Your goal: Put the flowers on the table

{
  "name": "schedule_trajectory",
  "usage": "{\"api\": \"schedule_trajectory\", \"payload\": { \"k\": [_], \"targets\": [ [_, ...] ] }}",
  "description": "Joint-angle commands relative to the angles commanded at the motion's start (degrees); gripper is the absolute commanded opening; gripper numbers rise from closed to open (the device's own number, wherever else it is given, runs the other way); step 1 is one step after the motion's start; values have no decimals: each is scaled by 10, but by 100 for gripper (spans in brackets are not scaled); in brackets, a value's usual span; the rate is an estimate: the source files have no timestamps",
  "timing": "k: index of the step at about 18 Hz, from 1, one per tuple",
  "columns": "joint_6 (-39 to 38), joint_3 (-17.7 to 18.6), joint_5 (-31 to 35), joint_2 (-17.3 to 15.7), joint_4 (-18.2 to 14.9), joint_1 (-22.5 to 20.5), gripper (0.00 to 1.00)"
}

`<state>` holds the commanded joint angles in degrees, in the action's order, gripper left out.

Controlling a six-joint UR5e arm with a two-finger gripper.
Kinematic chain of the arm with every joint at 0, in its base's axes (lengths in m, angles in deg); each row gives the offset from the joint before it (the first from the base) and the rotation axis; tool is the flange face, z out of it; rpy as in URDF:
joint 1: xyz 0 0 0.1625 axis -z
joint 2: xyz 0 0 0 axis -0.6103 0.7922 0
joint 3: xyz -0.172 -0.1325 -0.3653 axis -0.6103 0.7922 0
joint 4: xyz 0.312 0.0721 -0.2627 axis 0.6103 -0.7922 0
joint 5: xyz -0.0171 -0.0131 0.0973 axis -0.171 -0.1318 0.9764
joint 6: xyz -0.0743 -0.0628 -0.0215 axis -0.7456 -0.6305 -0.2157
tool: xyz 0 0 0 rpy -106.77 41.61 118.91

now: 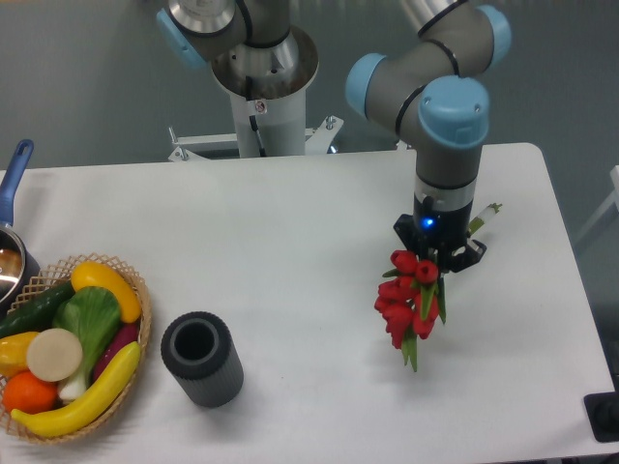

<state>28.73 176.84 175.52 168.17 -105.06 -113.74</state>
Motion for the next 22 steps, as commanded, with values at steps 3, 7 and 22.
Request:
{"api": "schedule_trajectory", "payload": {
  "k": [3, 7, 22],
  "targets": [
    [-5, -2, 1, 9, 2, 11, 12],
    [-58, -1, 2, 26, 3, 30, 15],
    [-57, 4, -1, 26, 10, 38, 100]
  ]
}}
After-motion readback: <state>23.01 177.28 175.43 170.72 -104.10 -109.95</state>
